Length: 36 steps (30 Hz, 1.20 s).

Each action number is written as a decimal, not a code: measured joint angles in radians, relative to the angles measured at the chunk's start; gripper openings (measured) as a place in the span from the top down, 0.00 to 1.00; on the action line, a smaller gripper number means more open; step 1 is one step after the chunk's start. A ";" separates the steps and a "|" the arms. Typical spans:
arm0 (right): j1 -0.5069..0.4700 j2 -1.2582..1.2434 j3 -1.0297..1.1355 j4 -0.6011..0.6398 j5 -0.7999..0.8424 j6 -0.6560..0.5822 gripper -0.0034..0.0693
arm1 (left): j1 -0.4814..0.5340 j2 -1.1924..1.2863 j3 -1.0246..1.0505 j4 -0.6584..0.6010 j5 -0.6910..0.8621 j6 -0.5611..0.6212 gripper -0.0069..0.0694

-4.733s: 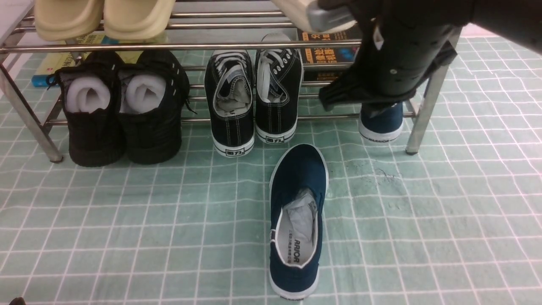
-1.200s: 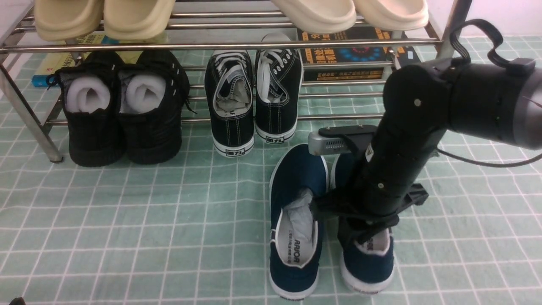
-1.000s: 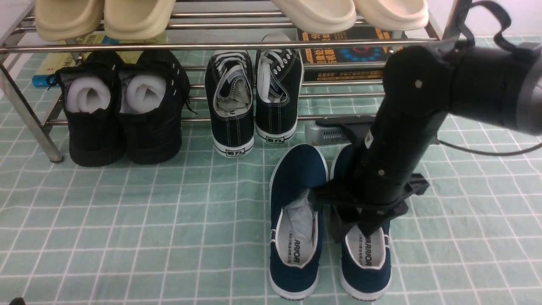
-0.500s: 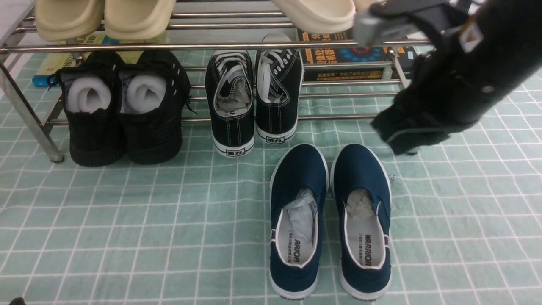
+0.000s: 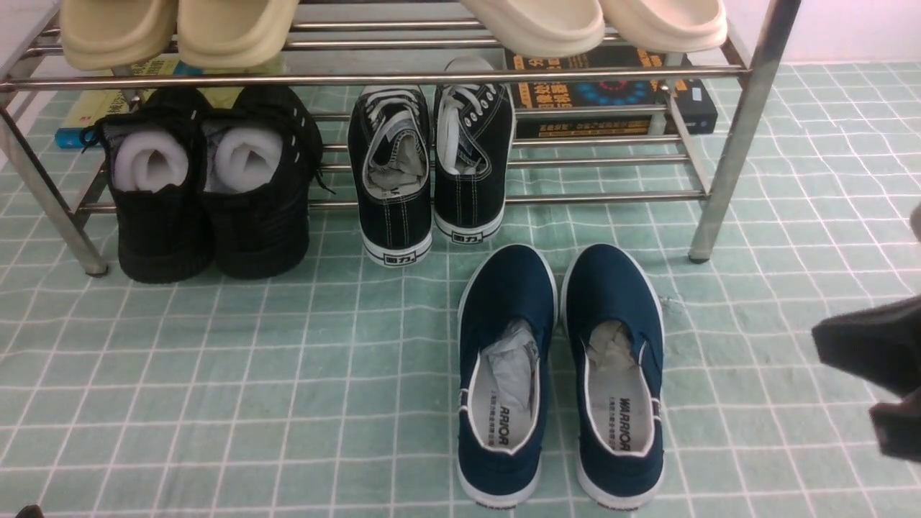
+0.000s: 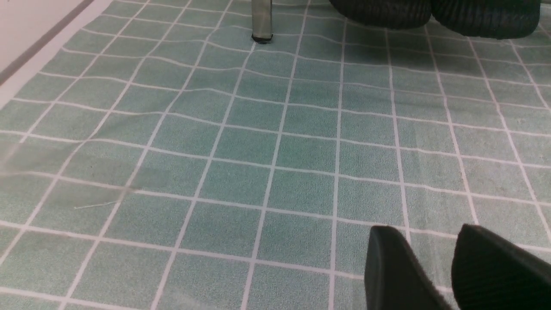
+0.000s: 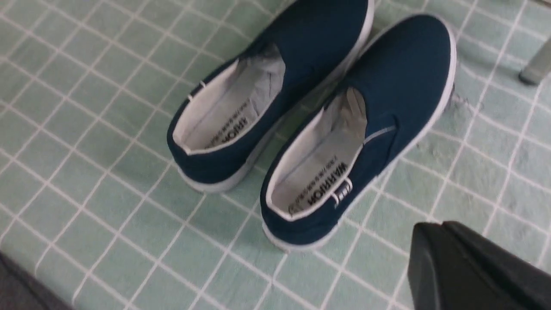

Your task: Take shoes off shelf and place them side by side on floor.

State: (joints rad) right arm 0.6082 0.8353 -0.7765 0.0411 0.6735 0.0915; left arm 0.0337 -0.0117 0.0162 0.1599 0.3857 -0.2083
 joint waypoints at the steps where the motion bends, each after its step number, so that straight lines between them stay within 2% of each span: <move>1: 0.000 -0.030 0.106 0.000 -0.148 0.000 0.97 | 0.000 0.000 0.000 0.000 0.000 0.000 0.59; 2: 0.000 -0.032 0.117 0.000 -0.162 0.000 0.97 | 0.000 0.000 0.000 0.000 0.000 0.000 0.59; 5: 0.000 -0.063 0.244 0.000 -0.366 0.000 0.97 | 0.000 0.000 0.000 0.000 0.000 0.000 0.59; 8: 0.000 -0.072 0.299 0.000 -0.460 0.000 0.97 | 0.000 0.000 0.000 0.000 0.000 0.000 0.59; 30: -0.001 -0.098 0.364 -0.004 -0.476 -0.001 0.95 | 0.000 0.000 0.000 0.000 0.000 0.000 0.59; 36: -0.087 -0.258 0.465 -0.004 -0.517 -0.023 0.95 | 0.000 0.000 0.000 0.000 0.000 0.000 0.59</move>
State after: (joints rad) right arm 0.5216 0.5775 -0.3119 0.0368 0.1562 0.0685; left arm 0.0337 -0.0117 0.0162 0.1599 0.3857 -0.2083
